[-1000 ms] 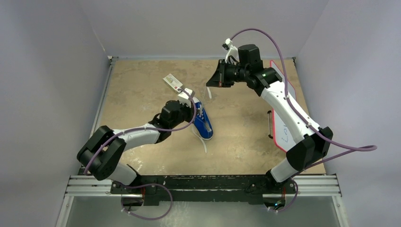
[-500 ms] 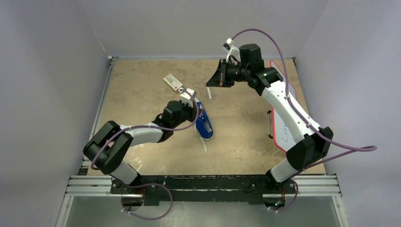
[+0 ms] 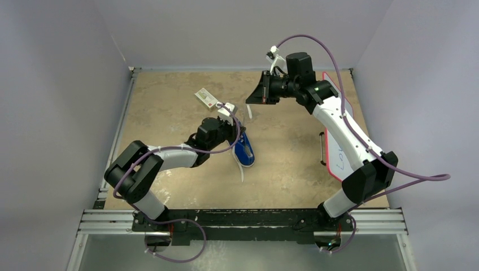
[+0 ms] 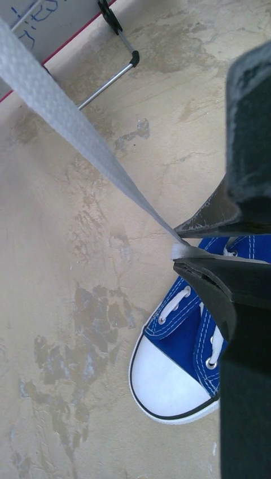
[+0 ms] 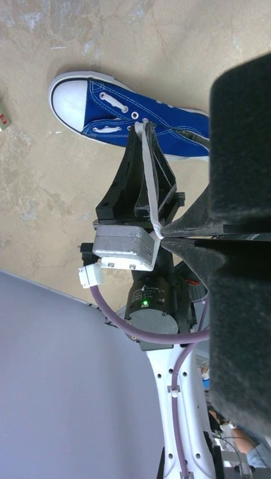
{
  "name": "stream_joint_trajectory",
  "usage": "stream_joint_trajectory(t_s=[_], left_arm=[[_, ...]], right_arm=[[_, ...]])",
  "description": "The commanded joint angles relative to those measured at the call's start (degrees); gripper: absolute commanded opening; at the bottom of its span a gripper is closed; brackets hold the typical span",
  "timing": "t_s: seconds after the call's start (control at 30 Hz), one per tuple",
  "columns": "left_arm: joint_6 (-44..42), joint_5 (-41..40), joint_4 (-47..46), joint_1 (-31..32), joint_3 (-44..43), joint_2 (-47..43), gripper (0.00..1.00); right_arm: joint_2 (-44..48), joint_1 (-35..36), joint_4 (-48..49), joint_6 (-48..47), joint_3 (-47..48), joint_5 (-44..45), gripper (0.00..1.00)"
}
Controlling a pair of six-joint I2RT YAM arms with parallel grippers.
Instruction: Tie the shoes
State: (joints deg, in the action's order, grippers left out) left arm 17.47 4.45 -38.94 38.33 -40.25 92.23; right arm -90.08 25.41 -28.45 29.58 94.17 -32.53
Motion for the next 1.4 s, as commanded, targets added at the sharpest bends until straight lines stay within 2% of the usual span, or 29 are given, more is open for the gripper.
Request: stream_joint_trajectory(t_s=[0.0,0.17,0.53,0.93,1.13,1.37], left_arm=[[0.6,1.1,-4.8,0.1,-2.4,0.3,0.15],[1.9,0.5,-4.6,-0.1,-2.4,-0.5,0.00],[11.1,2.3,-3.0,-2.8,-0.5,-2.8,0.00],[18.3,5.4,-1.5,-4.2,-0.3,-2.6,0.00],[21.6,8.0,-1.8,-6.9,0.5,-2.7,0.00],[26.6,11.3,-4.5,-9.1,2.0,-2.1,0.00]], right_arm=[[0.5,-0.5,1.5,0.5,1.2,-1.6,0.00],[1.0,-0.7,1.1,0.4,0.4,-1.4,0.00],[0.7,-5.8,-1.5,-2.7,0.5,-1.7,0.00],[-5.1,-6.3,-3.0,-4.3,5.9,-1.7,0.00],[-5.3,-6.4,-4.0,-6.3,5.5,-0.3,0.00],[-9.8,-6.4,2.6,-0.6,5.7,-4.5,0.00]])
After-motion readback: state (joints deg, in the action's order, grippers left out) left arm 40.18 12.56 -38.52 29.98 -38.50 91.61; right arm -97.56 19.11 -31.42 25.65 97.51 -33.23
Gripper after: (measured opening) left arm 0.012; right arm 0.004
